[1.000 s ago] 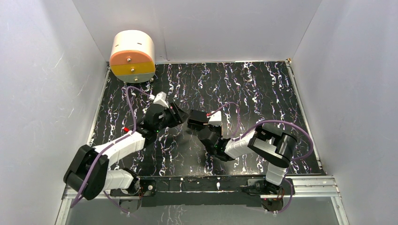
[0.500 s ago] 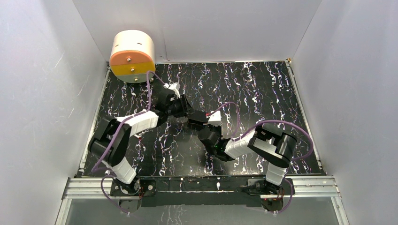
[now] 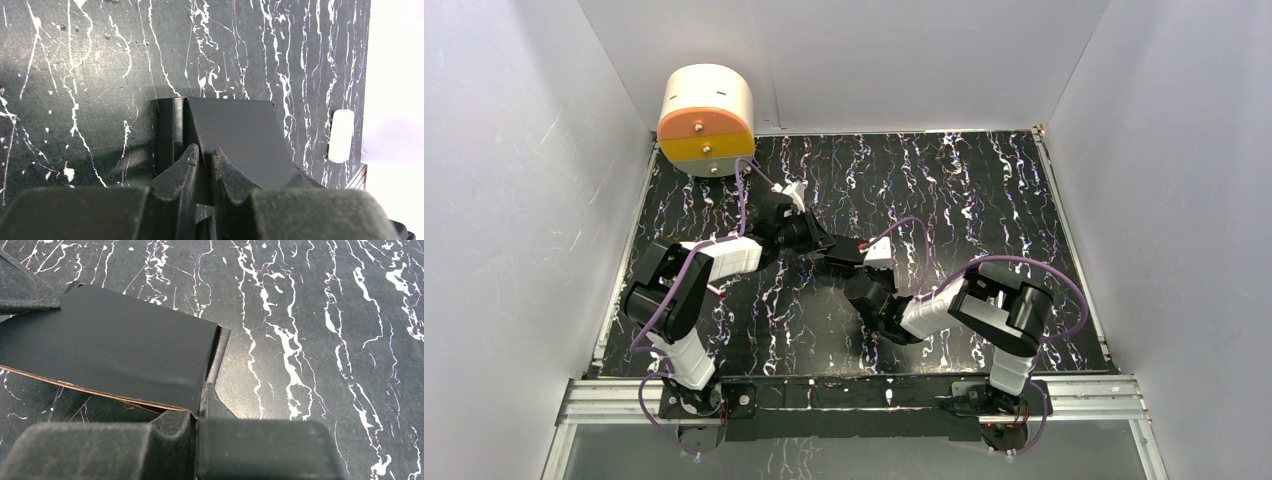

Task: Fold the paper box
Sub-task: Close the paper box at the center of the board.

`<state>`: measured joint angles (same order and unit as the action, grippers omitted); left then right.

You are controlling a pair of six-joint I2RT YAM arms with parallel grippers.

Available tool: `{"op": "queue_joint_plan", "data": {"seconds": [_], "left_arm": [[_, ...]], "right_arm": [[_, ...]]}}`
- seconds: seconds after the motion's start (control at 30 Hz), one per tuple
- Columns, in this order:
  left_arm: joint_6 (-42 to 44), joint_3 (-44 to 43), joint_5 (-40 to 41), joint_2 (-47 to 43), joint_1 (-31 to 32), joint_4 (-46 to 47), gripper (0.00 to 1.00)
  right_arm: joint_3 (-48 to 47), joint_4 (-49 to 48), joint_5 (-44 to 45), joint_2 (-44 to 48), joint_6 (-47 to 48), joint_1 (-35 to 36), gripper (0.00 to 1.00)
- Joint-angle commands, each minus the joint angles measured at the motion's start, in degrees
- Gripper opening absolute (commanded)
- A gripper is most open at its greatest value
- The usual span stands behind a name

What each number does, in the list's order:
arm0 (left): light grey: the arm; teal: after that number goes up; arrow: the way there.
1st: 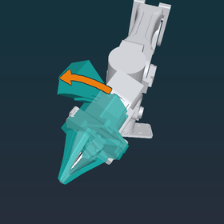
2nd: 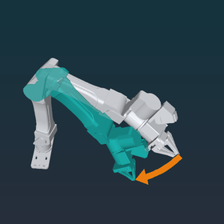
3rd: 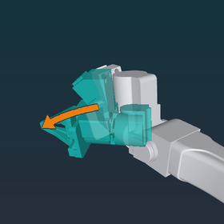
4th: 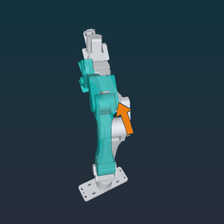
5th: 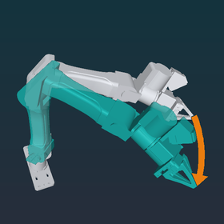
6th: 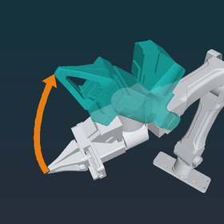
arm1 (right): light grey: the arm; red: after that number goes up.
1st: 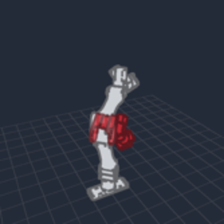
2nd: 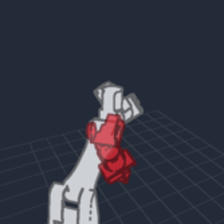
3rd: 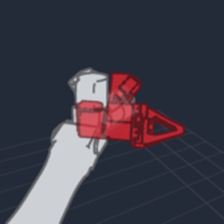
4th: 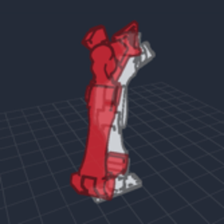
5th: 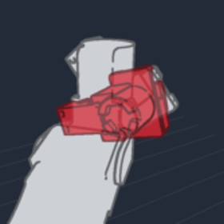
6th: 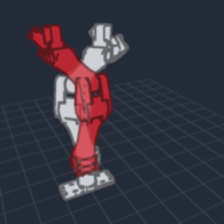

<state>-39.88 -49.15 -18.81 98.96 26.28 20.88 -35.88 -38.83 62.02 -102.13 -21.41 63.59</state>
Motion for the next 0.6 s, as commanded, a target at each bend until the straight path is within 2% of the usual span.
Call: {"op": "queue_joint_plan", "data": {"seconds": [0.0,0.2,0.37,0.57], "left_arm": [[-1.2,2.0,-6.7,0.0,2.0,-0.2,0.10],[-1.5,4.8,-5.5,0.3,3.0,-0.3,0.10],[-5.2,6.2,-7.9,0.8,4.0,3.3,0.11],[-6.4,7.3,-5.2,-0.6,6.4,3.9,0.16]], "right_arm": [[-0.1,6.0,-7.4,-3.4,0.0,0.0,0.00],[0.1,5.7,-9.3,-2.5,0.6,0.0,0.00],[-0.4,5.2,-10.7,-3.2,1.3,0.0,0.00],[-0.4,5.0,-11.7,-3.0,1.5,0.0,0.00]]}}
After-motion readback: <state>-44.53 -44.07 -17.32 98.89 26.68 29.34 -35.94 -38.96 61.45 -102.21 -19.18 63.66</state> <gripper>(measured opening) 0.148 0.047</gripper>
